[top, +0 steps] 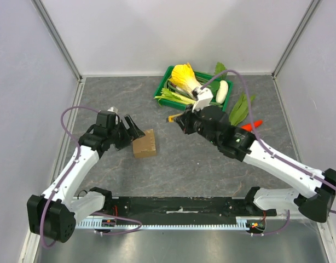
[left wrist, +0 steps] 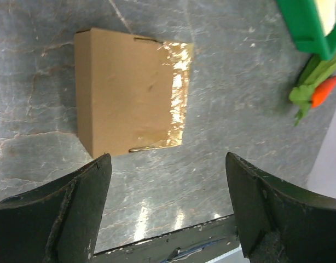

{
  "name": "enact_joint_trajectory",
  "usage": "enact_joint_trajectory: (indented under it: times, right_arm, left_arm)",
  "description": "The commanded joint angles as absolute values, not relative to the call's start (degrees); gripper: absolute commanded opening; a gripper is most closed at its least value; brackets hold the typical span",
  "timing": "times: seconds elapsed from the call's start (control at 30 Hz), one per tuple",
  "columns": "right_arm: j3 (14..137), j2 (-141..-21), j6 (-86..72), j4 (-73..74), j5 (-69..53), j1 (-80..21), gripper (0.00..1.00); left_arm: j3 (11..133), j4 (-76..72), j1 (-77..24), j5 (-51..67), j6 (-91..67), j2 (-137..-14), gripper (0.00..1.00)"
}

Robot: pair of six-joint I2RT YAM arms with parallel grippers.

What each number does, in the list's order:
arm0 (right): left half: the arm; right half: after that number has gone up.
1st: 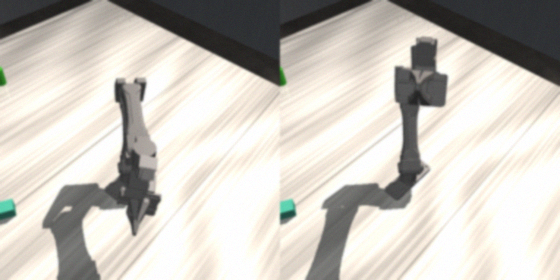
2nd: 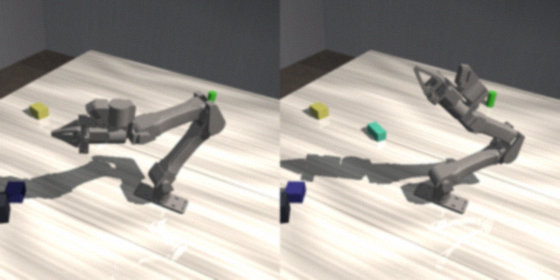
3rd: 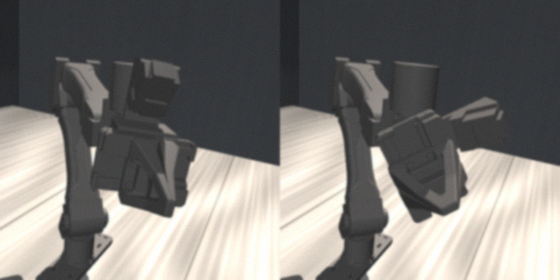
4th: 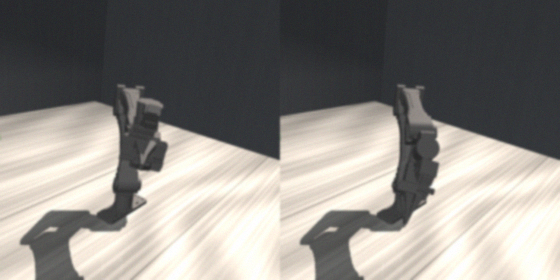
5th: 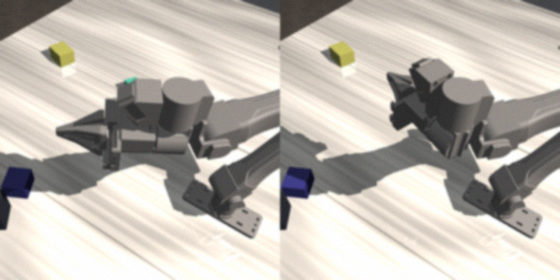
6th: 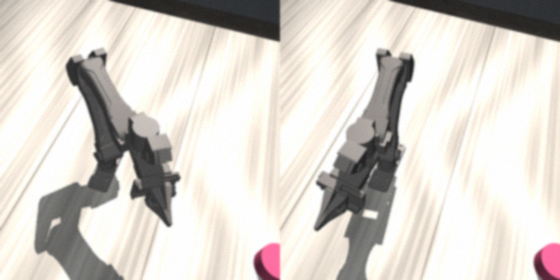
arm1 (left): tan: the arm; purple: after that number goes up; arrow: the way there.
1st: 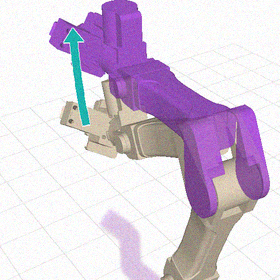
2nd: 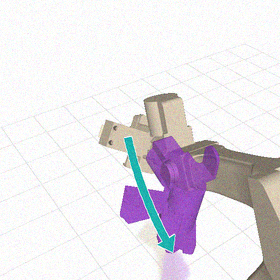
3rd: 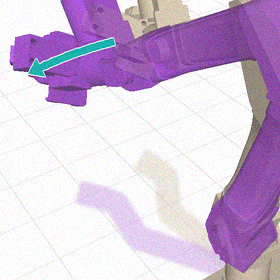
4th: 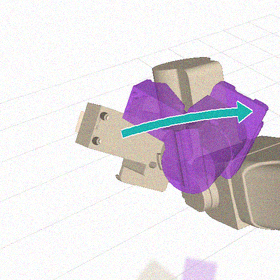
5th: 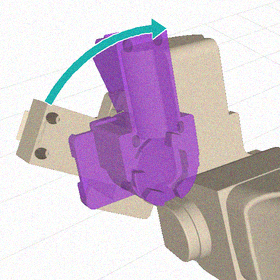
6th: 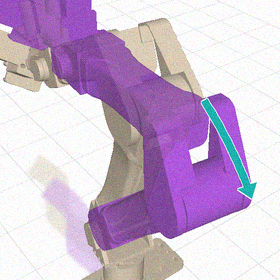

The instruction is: Unpack the express box

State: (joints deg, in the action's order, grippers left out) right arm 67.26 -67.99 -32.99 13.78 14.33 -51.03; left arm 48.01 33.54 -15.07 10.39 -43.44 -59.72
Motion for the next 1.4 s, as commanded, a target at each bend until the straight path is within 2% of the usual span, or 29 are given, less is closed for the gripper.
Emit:
enact_joint_trajectory:
  times: [0.0,0.3,0.47,0.6,0.67,0.83,0.93,0.97,1.03,1.07,1.13,1.37]
  right_arm:
    - [63.3,-70.13,-30.14,6.79,19.51,-54.14,0.0]
    - [57.67,-72.6,-30.06,0.36,18.02,-55.19,0.0]
    - [57.39,-74.18,-29.18,-1.23,17.84,-55.55,0.0]
    - [57.48,-75.14,-28.39,-1.67,17.67,-55.72,0.0]
    - [57.39,-75.67,-28.3,-1.93,17.23,-55.72,0.0]
    - [57.04,-76.9,-28.21,-2.46,17.14,-55.72,0.0]
    - [58.09,-77.69,-28.3,-1.59,17.05,-55.72,0.0]
    - [58.44,-78.3,-28.21,-1.23,17.49,-55.72,0.0]
    - [59.24,-78.92,-28.04,-0.35,18.28,-55.9,0.0]
    - [59.41,-79.88,-28.04,-0.18,18.72,-55.81,0.0]
    - [60.55,-81.03,-28.12,1.39,20.12,-56.25,0.0]
    - [64.24,-87.44,-26.9,2.28,27.5,-59.67,0.0]
  left_arm:
    - [45.09,28.3,-14.59,8.44,-40.17,-60.64,0.89]
    - [43.07,24.61,-12.66,11.16,-38.76,-72.58,0.89]
    - [43.24,23.03,-12.04,11.25,-38.15,-76.02,0.89]
    - [42.71,20.66,-11.78,14.58,-38.05,-78.57,0.89]
    - [42.28,19.34,-11.08,16.69,-38.76,-80.33,0.93]
    - [39.82,16.61,-9.41,20.74,-40.69,-81.3,0.92]
    - [39.55,18.45,-9.05,20.3,-40.52,-81.91,0.84]
    - [39.38,18.89,-8.97,20.3,-40.69,-82.09,0.74]
    - [38.67,19.07,-8.96,20.22,-41.22,-82.35,0.65]
    - [38.58,19.07,-8.96,20.13,-41.48,-82.61,0.58]
    - [37.97,19.16,-8.88,20.21,-42.27,-83.41,0.5]
    - [37.97,19.95,-8.88,21.0,-42.98,-87.98,0.36]
